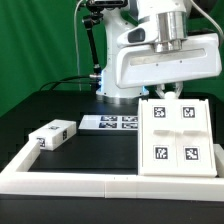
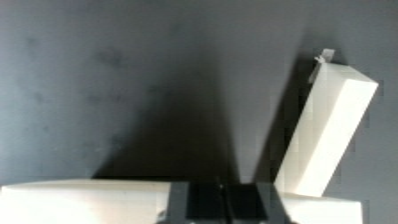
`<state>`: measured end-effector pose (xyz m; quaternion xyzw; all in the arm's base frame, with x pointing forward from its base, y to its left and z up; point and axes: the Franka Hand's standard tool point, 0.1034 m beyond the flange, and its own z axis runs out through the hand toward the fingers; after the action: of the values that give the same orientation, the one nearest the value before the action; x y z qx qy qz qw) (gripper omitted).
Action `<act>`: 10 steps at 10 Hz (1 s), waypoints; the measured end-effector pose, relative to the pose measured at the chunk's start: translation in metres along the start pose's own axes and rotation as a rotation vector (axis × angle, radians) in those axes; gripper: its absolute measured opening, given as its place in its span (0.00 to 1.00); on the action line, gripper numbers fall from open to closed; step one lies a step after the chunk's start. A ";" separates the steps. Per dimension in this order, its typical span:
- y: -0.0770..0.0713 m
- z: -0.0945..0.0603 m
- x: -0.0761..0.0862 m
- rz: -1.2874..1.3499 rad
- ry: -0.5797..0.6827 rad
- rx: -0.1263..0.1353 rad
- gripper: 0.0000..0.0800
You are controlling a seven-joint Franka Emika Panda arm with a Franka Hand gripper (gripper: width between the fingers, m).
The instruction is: Assemble cabinet
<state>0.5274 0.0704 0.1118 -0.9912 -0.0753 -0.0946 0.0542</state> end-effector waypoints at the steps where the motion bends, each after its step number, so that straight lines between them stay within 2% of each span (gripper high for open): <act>1: -0.001 -0.005 0.002 -0.002 0.000 -0.001 0.00; 3: -0.002 -0.010 0.010 -0.004 -0.019 0.006 0.00; 7: -0.002 -0.008 0.006 -0.004 -0.022 0.005 0.00; 10: 0.008 -0.018 0.010 -0.018 -0.029 0.002 0.00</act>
Offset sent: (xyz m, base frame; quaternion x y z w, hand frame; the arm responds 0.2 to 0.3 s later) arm 0.0000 0.0000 0.0000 0.0000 0.0000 0.0000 1.0000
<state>0.5354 0.0622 0.1304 -0.9917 -0.0851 -0.0808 0.0533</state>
